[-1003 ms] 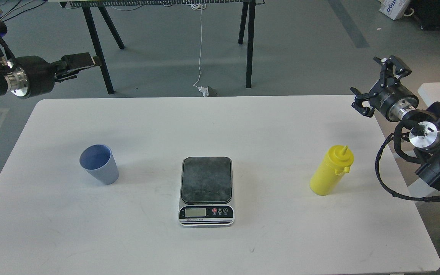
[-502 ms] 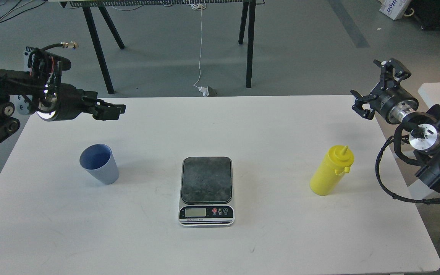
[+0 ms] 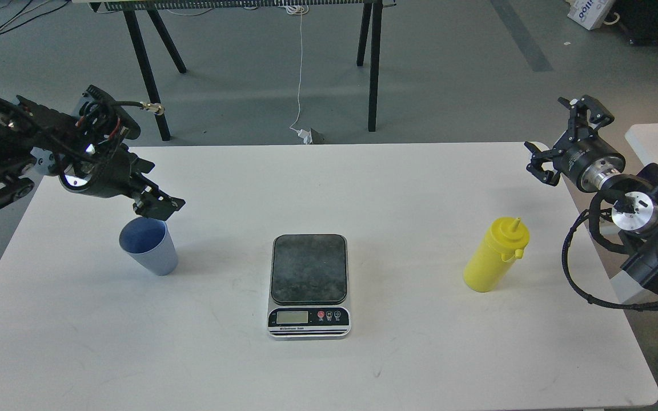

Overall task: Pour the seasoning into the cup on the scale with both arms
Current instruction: 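Lower the left gripper onto the blue cup and close around it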

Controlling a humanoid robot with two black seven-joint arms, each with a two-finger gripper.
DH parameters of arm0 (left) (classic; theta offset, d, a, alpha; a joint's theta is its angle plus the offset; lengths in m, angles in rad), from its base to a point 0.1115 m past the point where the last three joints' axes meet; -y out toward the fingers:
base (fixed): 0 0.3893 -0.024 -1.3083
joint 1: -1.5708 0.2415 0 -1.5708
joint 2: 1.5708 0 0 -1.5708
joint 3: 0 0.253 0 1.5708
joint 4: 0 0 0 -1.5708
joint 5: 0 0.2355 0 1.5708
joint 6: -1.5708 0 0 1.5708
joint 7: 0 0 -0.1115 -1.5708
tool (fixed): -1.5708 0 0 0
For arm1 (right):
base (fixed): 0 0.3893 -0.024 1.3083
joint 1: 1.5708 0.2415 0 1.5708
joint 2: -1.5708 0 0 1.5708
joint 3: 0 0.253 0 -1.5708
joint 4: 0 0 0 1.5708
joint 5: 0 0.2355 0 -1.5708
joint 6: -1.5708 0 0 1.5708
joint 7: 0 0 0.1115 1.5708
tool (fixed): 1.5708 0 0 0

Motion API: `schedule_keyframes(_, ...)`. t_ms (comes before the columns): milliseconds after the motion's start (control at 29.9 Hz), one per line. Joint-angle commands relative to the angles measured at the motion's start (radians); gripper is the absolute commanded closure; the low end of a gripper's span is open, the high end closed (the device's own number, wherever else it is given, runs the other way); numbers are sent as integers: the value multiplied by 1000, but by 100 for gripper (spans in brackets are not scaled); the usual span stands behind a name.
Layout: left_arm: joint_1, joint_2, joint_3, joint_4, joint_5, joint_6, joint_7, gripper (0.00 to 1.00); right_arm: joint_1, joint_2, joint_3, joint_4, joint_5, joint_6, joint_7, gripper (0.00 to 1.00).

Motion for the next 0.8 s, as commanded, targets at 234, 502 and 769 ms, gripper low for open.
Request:
schedule_keyframes(234, 1, -14, 41, 39, 51, 0, 0, 1, -8, -1, 2, 0, 0, 0, 0, 0)
schedule_keyframes(502, 7, -32, 62, 86, 51, 0, 0, 1, -14, -1, 2, 0, 0, 0, 6, 0)
schedule_keyframes(769, 11, -55, 94, 111, 51, 0, 0, 1, -16, -3, 2, -1, 0, 0, 6, 0)
